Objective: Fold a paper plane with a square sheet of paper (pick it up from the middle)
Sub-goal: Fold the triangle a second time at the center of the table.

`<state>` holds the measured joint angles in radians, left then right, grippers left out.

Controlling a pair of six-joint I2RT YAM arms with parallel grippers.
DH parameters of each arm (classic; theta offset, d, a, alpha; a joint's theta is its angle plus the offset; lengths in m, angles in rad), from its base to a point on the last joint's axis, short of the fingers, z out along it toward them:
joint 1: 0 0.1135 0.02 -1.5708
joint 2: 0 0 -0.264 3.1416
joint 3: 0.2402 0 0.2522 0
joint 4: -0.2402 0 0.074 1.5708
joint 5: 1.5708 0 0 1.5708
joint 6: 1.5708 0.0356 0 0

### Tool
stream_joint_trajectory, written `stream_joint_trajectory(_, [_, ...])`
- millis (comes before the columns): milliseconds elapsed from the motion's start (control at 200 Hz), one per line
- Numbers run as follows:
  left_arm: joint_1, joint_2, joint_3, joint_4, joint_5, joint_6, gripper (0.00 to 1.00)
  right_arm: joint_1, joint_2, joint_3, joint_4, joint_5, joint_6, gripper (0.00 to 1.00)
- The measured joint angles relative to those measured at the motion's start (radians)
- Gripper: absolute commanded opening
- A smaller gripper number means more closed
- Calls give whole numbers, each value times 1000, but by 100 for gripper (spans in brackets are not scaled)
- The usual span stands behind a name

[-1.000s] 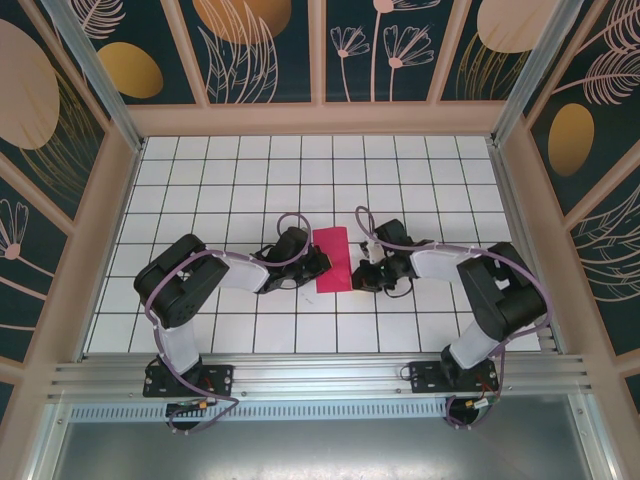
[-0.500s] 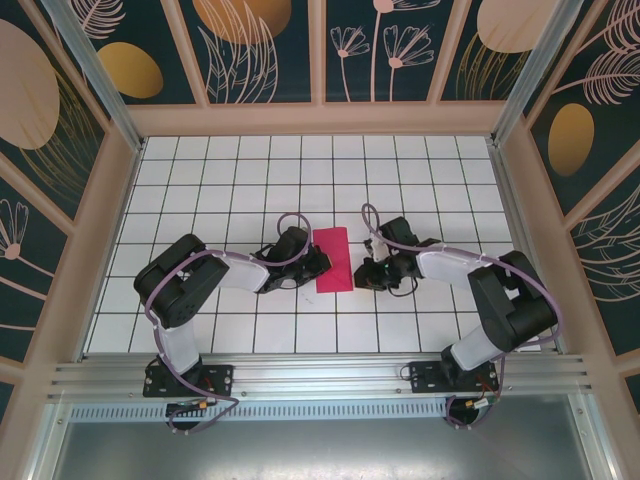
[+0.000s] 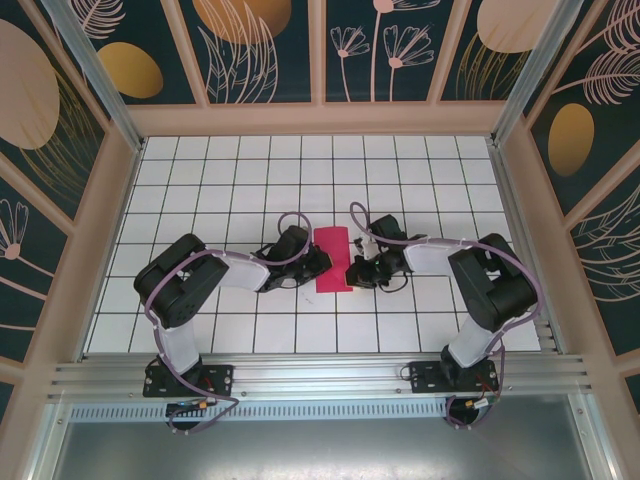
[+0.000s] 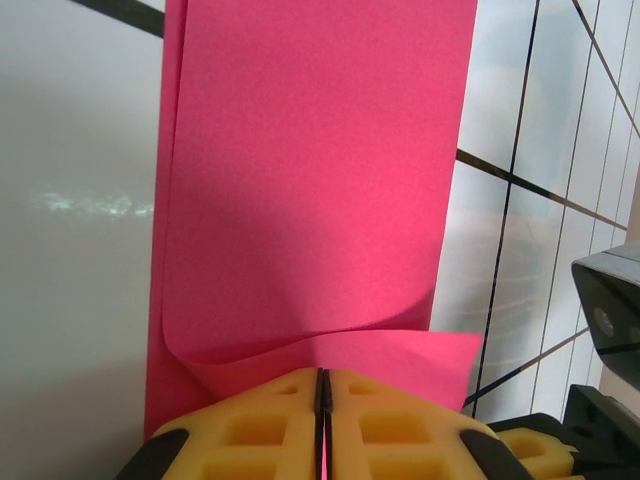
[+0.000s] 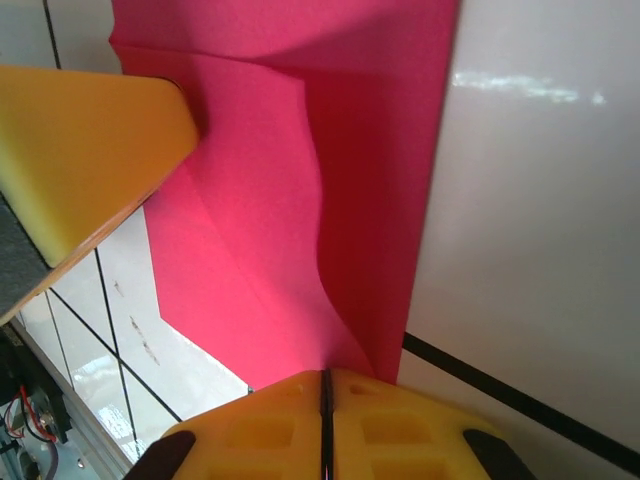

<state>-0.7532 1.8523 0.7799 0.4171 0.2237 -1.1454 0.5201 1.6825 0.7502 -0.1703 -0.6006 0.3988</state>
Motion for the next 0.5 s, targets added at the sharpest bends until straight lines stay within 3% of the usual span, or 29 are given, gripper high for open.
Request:
stream_joint_trajectory(95, [-1, -2, 18, -23, 0, 16, 26, -3, 0, -13, 23, -9, 2, 9])
stream_joint_trajectory(250, [0, -44, 40, -92, -27, 57, 31, -9, -2, -29, 54, -24, 8, 9])
stream_joint_trajectory(500, [-3, -126, 35, -116, -12, 72, 17, -9, -2, -33, 66, -29, 23, 9])
